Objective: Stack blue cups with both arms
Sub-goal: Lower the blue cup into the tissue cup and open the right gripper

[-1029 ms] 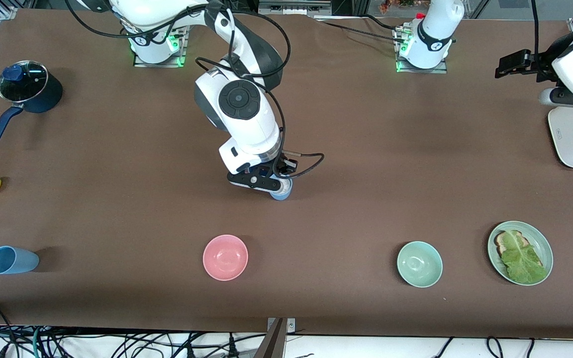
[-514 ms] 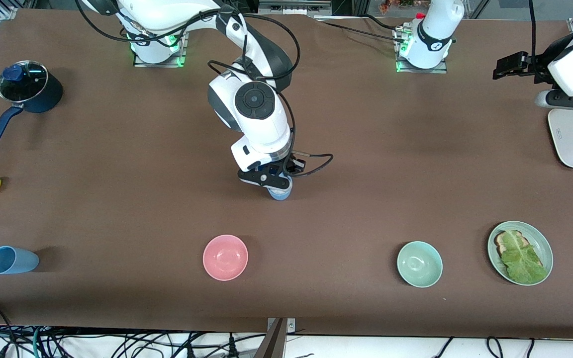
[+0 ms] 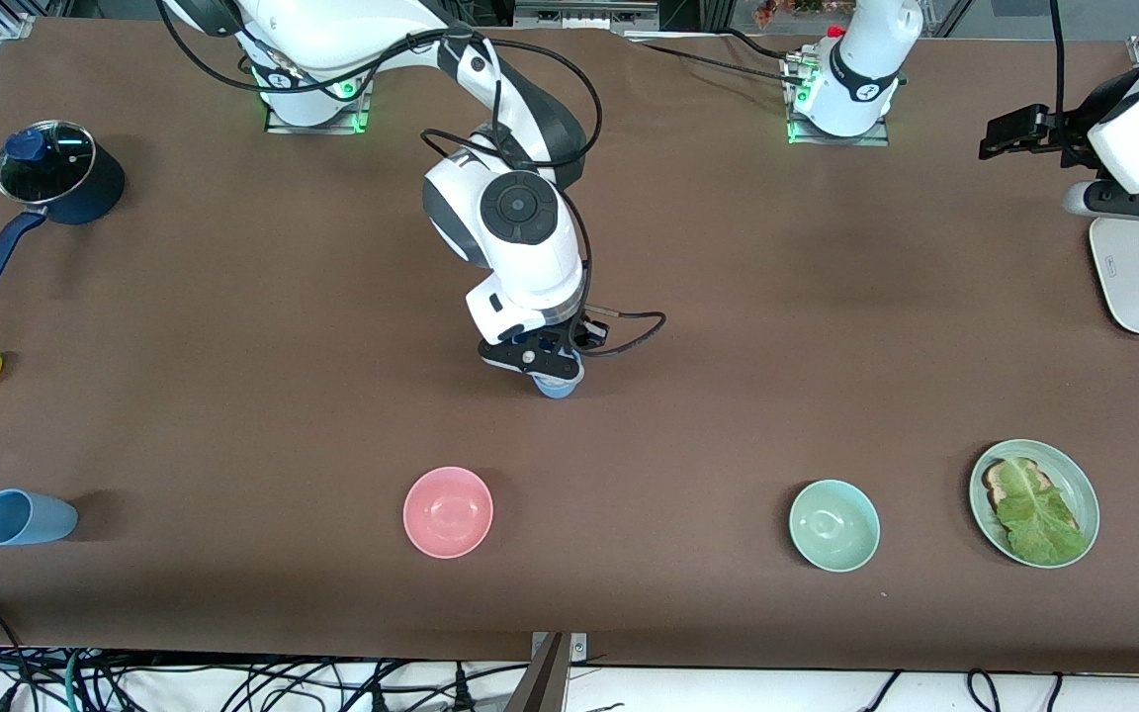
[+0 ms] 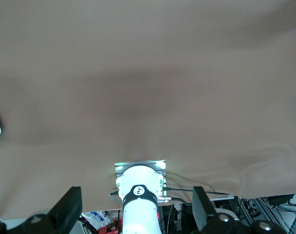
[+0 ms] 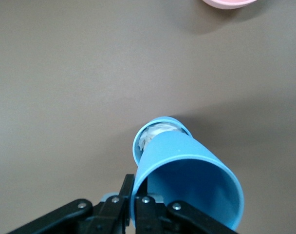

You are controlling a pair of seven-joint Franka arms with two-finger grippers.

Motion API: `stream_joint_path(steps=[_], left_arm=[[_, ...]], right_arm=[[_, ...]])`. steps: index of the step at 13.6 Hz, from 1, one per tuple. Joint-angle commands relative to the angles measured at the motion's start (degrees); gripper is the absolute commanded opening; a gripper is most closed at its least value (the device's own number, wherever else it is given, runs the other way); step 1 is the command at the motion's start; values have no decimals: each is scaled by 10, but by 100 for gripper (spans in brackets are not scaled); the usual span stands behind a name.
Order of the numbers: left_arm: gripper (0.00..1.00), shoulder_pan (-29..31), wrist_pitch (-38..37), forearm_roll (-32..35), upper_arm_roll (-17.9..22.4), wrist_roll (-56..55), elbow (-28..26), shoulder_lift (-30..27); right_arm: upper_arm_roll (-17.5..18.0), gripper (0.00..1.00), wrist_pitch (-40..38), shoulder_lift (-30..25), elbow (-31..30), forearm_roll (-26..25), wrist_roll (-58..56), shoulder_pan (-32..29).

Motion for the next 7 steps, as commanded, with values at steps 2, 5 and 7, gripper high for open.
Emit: stream_joint_path(steps=[2, 5, 7], left_arm=[[100, 0, 5, 4, -1, 12, -3, -1], [100, 0, 5, 4, -2, 12, -3, -1], [100, 0, 7, 4, -2, 13, -3, -1]], right_arm=[[-5, 0, 2, 12, 22, -10, 13, 9], [-5, 0, 5, 17, 22, -10, 15, 9], [-5, 19, 17, 16, 18, -10, 19, 9]])
